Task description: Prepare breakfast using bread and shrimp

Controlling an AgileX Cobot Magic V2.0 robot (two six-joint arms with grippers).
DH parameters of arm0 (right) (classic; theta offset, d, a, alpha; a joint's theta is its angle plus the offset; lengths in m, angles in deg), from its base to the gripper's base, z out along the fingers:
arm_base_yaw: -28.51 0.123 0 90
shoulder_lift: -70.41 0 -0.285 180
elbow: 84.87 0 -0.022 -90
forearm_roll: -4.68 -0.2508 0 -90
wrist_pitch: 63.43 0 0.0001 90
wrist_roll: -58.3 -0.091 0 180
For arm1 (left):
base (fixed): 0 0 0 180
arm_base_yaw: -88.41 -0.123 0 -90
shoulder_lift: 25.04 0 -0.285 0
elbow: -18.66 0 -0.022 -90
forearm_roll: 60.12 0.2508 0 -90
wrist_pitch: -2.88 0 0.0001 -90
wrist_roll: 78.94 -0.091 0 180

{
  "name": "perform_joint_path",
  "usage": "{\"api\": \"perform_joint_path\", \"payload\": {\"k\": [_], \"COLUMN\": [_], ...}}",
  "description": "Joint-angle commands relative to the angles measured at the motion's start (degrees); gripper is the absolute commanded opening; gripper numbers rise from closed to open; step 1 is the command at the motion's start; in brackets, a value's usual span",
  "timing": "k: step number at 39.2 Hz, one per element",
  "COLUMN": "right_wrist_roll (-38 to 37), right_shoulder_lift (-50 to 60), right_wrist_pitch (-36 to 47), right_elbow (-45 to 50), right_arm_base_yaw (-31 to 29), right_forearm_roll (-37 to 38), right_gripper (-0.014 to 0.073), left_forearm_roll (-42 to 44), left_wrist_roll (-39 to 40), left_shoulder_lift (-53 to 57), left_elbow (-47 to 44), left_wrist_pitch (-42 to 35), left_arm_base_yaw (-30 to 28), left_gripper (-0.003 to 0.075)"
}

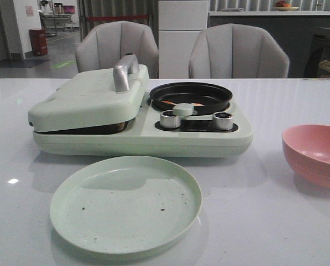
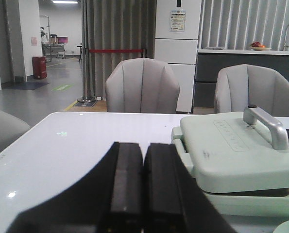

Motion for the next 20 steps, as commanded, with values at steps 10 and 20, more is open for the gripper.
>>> {"api": "perform_joint_path", "payload": {"k": [10,20], "right_wrist_roll": [0.5,0.5], "right_shoulder_lift": [1.3,1.3], "right_wrist_pitch": [5.5,5.5], "right_elbow": [-1.0,-1.0], "right_arm_base_yaw": [1.6,1.6], "right_forearm_roll": [-0.3,-0.3], "right_gripper": [0.0015,0.0015], "left_forearm_roll": [0.0,0.0], "left_wrist_roll": [0.2,0.2], "left_shoulder_lift": [1.1,1.1], "left_elbow": [-0.4,-0.4], "left_wrist_pitch": [-4.8,-4.8], "left_arm_base_yaw": [0.3,0.3], "left_gripper": [0.01,0.01]}}
